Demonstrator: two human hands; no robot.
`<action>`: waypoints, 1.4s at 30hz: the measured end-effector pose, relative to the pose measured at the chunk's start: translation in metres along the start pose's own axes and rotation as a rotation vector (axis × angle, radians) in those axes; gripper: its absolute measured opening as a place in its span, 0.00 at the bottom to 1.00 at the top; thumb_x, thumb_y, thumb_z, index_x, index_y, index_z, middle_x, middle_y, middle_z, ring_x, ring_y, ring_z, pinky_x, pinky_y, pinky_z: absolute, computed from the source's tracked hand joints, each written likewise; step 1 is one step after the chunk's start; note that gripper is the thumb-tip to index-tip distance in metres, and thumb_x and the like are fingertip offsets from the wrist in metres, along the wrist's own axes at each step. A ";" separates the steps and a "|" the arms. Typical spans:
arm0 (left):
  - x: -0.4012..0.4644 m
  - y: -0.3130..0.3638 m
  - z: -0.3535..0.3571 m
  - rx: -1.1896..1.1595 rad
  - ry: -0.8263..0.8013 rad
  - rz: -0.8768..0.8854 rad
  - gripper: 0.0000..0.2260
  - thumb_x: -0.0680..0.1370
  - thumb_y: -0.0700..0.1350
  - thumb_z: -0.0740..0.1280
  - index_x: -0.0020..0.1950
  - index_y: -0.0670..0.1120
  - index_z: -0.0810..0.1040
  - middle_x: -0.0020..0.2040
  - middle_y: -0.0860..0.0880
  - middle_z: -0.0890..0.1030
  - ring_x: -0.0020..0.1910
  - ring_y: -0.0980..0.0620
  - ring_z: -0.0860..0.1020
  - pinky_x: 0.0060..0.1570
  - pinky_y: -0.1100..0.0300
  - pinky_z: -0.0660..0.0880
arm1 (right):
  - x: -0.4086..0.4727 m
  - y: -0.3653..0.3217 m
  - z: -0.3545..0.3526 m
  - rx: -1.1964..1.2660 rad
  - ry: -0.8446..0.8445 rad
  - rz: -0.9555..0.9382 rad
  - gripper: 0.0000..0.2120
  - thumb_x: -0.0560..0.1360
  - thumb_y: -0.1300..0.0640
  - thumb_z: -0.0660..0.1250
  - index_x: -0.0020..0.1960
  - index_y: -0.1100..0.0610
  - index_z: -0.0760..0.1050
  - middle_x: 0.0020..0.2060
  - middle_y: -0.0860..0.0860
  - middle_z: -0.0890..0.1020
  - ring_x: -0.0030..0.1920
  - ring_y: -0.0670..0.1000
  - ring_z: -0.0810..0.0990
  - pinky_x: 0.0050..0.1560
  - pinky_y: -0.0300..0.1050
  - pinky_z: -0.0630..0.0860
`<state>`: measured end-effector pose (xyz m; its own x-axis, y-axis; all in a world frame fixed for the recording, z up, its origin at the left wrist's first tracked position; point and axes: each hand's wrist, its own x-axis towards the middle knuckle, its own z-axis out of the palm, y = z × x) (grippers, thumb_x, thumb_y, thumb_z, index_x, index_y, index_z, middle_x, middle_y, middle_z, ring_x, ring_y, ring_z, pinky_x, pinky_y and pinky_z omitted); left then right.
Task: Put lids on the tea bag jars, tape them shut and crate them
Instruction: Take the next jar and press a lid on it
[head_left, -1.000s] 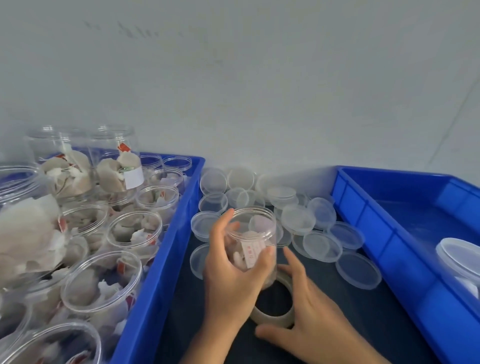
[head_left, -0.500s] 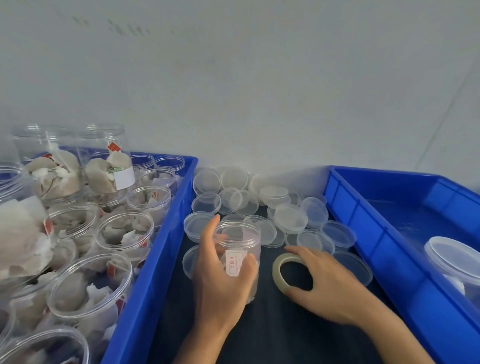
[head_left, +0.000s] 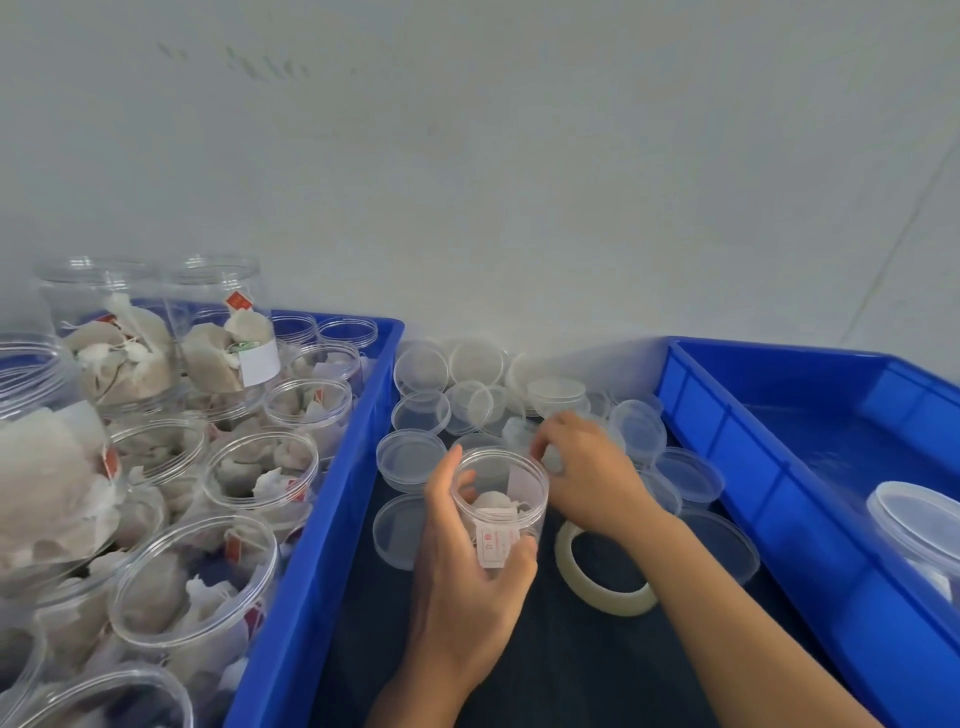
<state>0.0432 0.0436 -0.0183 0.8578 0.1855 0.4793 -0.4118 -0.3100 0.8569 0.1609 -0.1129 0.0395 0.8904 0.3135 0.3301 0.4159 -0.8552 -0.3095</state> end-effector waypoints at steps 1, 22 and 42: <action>0.001 0.001 0.001 -0.002 -0.001 -0.005 0.41 0.71 0.58 0.70 0.81 0.62 0.54 0.73 0.58 0.72 0.73 0.60 0.71 0.65 0.71 0.70 | -0.002 0.000 -0.005 0.090 0.076 0.027 0.04 0.80 0.50 0.69 0.48 0.48 0.76 0.49 0.45 0.79 0.49 0.48 0.78 0.50 0.49 0.77; 0.002 0.018 0.009 0.034 0.073 0.087 0.36 0.68 0.61 0.82 0.70 0.73 0.67 0.64 0.68 0.79 0.63 0.65 0.79 0.53 0.75 0.74 | -0.049 -0.050 -0.029 0.816 0.296 0.363 0.13 0.84 0.51 0.62 0.49 0.43 0.84 0.43 0.40 0.86 0.44 0.40 0.83 0.46 0.44 0.80; 0.002 0.012 0.011 -0.179 0.000 0.046 0.25 0.76 0.61 0.75 0.70 0.68 0.70 0.67 0.60 0.80 0.67 0.57 0.79 0.59 0.66 0.76 | -0.045 -0.044 -0.047 0.542 0.140 0.101 0.18 0.81 0.68 0.62 0.51 0.49 0.86 0.48 0.39 0.84 0.48 0.40 0.81 0.46 0.32 0.78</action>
<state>0.0430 0.0302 -0.0094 0.8366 0.1746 0.5192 -0.4990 -0.1478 0.8539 0.0939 -0.1088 0.0807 0.9129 0.1516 0.3789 0.3984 -0.5320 -0.7471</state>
